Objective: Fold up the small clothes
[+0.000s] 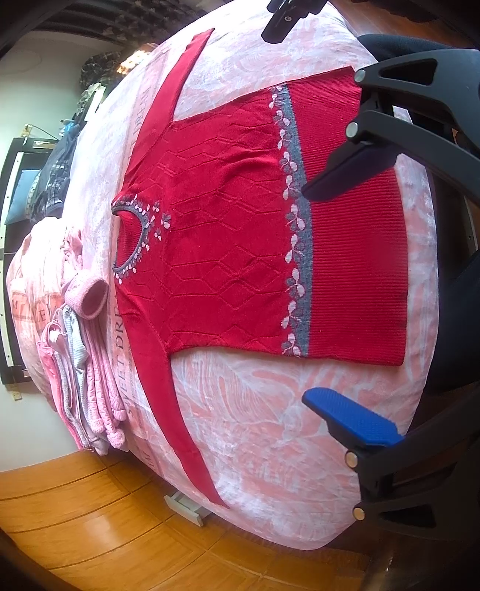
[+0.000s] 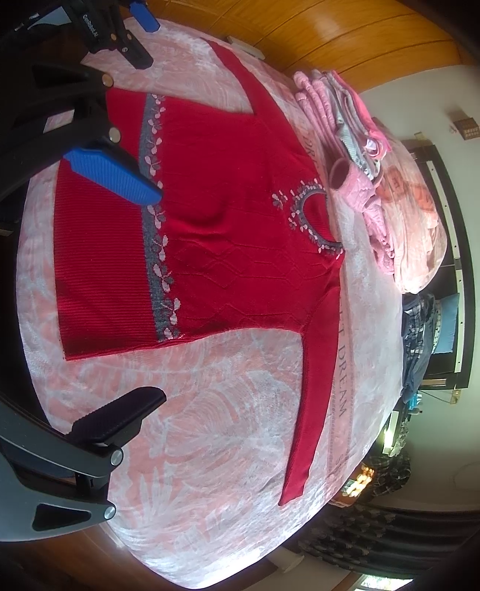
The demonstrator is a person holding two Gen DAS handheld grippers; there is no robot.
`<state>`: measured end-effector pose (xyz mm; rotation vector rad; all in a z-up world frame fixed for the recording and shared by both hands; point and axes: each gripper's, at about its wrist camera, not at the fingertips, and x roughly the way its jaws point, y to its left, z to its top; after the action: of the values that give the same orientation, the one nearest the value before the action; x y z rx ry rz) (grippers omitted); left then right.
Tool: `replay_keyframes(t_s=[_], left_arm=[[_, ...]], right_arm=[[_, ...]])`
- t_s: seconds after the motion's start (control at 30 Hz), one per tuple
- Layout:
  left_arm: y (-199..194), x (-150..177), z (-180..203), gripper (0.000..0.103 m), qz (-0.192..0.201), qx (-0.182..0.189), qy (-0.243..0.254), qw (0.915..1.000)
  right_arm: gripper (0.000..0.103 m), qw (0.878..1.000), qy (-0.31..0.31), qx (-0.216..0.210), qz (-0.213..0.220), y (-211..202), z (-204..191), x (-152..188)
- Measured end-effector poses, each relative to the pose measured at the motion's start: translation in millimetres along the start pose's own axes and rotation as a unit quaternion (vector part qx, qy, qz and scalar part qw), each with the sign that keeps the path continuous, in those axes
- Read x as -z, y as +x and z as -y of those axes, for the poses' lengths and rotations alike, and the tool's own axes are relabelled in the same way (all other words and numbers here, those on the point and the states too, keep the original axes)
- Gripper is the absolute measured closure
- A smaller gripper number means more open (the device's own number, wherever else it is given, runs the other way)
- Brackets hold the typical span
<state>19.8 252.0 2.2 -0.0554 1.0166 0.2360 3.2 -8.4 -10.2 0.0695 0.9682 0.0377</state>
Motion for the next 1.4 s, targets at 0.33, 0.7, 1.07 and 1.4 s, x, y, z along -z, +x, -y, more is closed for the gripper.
replay_keyframes(t_s=[0.33,0.7,1.07,1.4], left_arm=[[-1.6,-1.0,1.7,0.003,0.0,-0.001,0.003,1.0],[-1.1,-2.3,4.0,0.003,-0.002,-0.002,0.004,1.0],[-2.5,-2.8,3.8,0.003,0.002,-0.004,0.004,1.0],[-3.9,-2.6,3.9,0.003,0.002,-0.003,0.003,1.0]], right_arm=[[0.004,1.0,0.001,-0.001,-0.001,-0.5,0.4,-1.6],[0.004,1.0,0.002,-0.001,-0.001,-0.4,0.5,-2.5],[0.004,1.0,0.002,-0.001,-0.001,-0.5,1.4,-3.2],[0.004,1.0,0.004,-0.002,-0.003,1.2,4.3,-4.6]])
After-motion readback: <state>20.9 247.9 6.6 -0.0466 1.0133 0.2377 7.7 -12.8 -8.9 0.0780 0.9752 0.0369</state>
